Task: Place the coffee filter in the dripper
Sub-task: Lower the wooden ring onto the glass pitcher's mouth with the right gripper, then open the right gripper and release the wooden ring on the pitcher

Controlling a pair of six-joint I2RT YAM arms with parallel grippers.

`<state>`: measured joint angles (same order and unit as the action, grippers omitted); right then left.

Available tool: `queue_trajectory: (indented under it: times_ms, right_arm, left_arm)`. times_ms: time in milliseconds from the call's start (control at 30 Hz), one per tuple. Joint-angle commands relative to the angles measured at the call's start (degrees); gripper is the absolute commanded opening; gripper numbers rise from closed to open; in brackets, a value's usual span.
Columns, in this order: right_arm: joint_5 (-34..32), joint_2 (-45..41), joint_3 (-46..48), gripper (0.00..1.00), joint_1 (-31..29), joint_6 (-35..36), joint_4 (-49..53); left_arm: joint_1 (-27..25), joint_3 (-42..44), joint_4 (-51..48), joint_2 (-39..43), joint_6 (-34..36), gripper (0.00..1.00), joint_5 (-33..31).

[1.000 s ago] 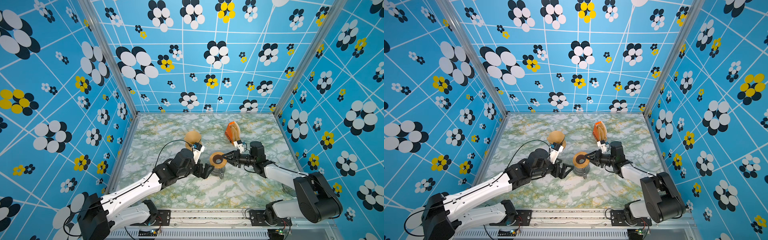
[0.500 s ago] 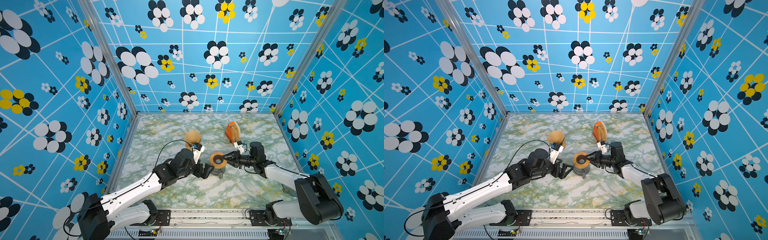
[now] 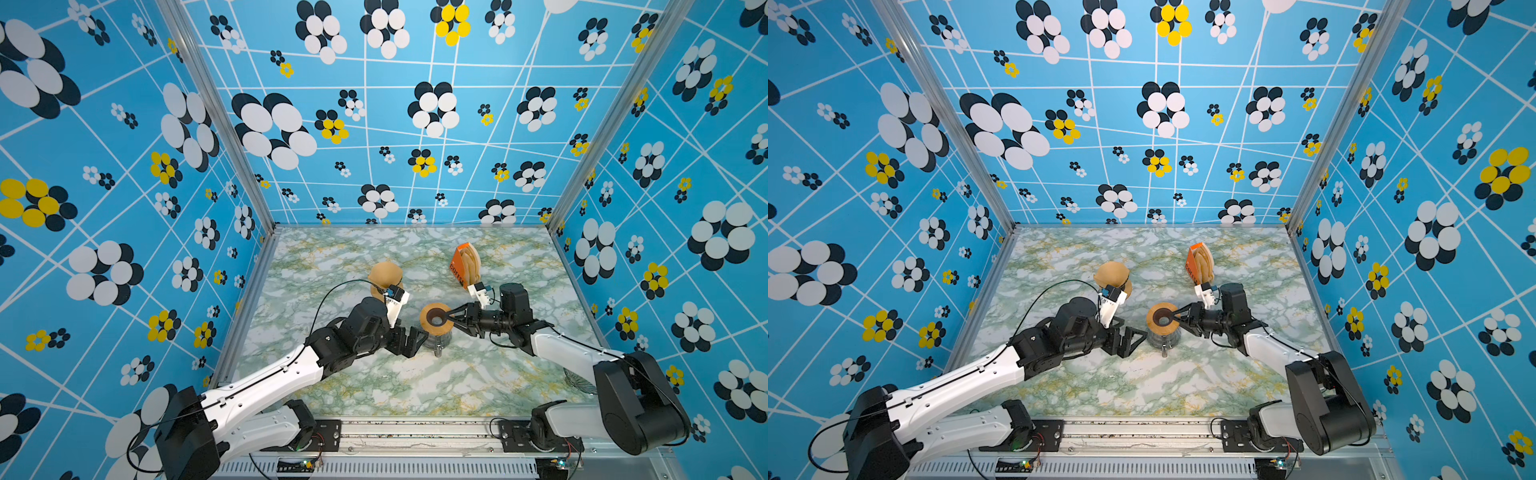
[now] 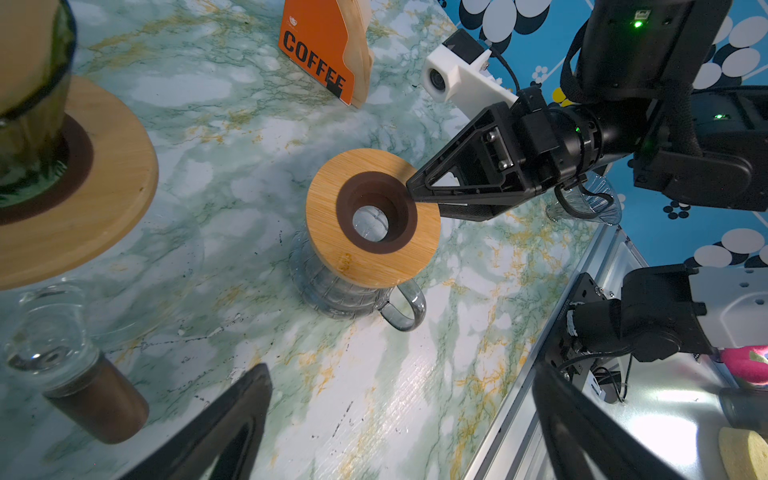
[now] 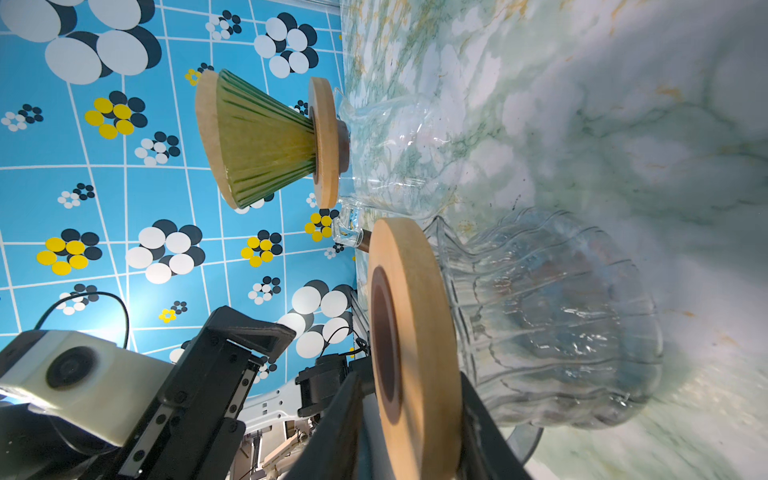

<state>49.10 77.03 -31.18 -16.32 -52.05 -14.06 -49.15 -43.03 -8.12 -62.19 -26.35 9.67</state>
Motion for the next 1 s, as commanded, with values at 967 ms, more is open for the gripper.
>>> queue_trajectory:
  times_ms: [967]
  right_arm:
    - [-11.19,-8.43,-6.89,0.47,1.5,13.06,25.6]
  left_arm:
    - [0.3,0.12,1.94,-0.05,0.4,0.99,1.35]
